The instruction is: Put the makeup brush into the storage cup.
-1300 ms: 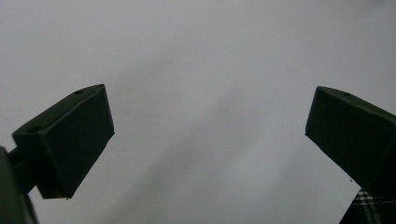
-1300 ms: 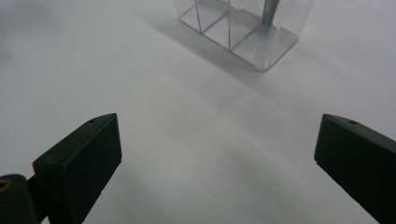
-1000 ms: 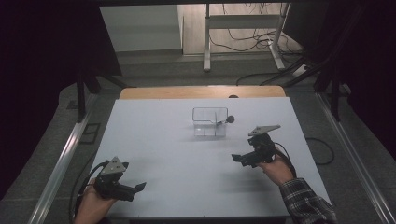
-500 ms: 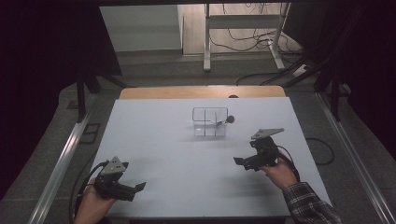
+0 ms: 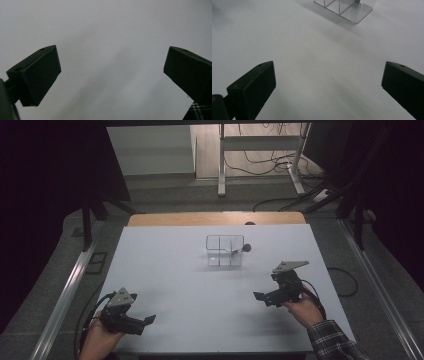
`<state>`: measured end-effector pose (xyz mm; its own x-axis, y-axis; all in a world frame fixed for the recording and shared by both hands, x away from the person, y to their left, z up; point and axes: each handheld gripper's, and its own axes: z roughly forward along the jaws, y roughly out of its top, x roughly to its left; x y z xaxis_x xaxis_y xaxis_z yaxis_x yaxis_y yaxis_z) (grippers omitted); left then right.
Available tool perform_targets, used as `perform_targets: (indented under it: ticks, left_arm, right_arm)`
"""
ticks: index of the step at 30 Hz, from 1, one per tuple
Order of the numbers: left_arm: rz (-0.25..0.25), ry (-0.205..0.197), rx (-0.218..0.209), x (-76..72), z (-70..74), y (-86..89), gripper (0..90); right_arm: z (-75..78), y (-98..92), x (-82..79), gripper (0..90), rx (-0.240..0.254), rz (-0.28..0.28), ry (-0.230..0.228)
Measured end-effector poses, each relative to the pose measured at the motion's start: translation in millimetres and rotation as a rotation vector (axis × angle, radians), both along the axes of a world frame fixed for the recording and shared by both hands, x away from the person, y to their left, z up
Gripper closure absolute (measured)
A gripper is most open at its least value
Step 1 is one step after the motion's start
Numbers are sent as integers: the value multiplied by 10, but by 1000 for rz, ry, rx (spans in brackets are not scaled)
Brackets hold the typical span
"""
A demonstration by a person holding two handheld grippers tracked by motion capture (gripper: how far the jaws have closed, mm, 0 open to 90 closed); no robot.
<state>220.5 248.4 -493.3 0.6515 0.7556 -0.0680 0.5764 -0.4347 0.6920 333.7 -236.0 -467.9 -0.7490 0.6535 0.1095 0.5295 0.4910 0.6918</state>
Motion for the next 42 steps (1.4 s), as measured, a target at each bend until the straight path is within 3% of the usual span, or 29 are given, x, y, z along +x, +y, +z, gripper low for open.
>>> perform_targets:
  ticks: [42]
  left_arm:
    - [51, 1, -4, -71, -6, 141, 10]
  right_arm:
    - [26, -333, -287, 0, -22, -64, 2]
